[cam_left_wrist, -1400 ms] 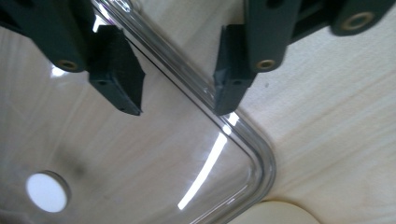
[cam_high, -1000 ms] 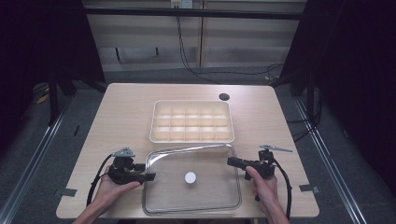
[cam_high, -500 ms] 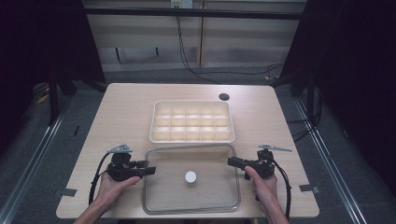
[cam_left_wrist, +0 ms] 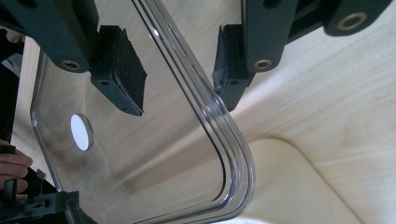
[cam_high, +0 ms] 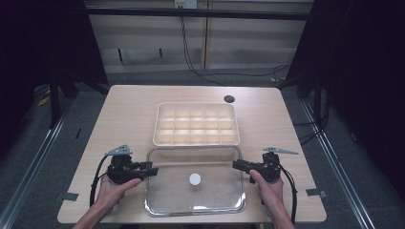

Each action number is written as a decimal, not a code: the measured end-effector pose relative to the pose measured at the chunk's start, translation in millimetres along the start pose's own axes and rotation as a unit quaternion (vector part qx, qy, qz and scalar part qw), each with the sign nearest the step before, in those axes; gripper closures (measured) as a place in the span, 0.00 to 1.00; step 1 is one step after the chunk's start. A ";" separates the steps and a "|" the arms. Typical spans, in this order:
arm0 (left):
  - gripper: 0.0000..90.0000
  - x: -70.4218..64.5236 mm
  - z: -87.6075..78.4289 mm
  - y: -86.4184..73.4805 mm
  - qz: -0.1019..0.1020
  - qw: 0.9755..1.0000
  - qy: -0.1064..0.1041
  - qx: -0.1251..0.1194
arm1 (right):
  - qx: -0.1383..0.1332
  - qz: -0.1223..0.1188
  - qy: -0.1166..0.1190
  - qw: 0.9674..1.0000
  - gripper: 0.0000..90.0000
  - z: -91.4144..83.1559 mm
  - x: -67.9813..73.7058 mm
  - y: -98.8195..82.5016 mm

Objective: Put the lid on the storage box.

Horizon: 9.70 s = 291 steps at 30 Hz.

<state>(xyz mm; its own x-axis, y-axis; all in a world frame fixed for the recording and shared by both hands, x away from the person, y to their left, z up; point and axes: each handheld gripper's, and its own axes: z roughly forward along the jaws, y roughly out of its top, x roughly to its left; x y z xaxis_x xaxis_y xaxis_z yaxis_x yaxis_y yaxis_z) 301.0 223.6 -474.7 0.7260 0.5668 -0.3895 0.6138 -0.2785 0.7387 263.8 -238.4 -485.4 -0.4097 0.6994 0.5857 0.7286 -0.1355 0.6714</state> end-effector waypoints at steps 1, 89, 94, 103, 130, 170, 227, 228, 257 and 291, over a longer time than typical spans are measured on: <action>0.61 -0.6 0.4 0.8 -0.003 1.000 0.001 -0.001 | -0.002 0.001 0.000 1.000 0.74 -0.5 0.7 0.4; 0.76 -20.1 -50.1 81.5 0.068 0.993 0.023 -0.098 | -0.090 -0.082 0.009 0.992 0.75 -20.6 41.8 67.6; 0.76 -21.8 -53.3 90.5 0.076 0.991 0.024 -0.103 | -0.097 -0.085 0.012 0.992 0.75 -22.5 43.0 77.9; 0.75 -20.1 -56.1 113.2 0.078 0.990 0.030 -0.116 | -0.108 -0.094 0.003 0.990 0.75 -25.7 49.3 99.1; 0.74 -5.8 -53.7 149.5 0.068 0.988 0.049 -0.132 | -0.129 -0.097 -0.001 0.987 0.75 -18.6 51.5 147.8; 0.72 34.7 -5.6 167.5 0.016 0.992 0.059 -0.112 | -0.126 -0.046 -0.039 0.990 0.74 18.5 4.3 158.8; 0.61 80.6 37.3 149.8 -0.028 0.996 0.077 -0.038 | -0.052 -0.027 -0.101 0.993 0.67 61.8 -30.4 167.7; 0.61 81.3 37.8 149.3 -0.029 0.996 0.077 -0.037 | -0.048 -0.030 -0.104 0.993 0.66 62.7 -30.1 168.1; 0.59 96.6 49.2 129.3 -0.058 0.996 0.060 -0.018 | -0.017 -0.017 -0.151 0.988 0.61 84.4 -44.0 157.0; 0.35 92.3 45.9 122.4 -0.056 0.996 0.069 -0.007 | -0.029 -0.045 -0.149 0.987 0.46 81.1 -40.4 145.3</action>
<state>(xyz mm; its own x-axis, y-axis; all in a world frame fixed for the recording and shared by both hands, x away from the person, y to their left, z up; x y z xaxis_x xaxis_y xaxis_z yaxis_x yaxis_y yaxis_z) 457.3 206.2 -445.5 0.6030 0.6951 -0.3915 0.6833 -0.1968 0.7031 430.7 -229.5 -448.3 -0.2858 0.8843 0.3692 0.6601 -0.0976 0.7448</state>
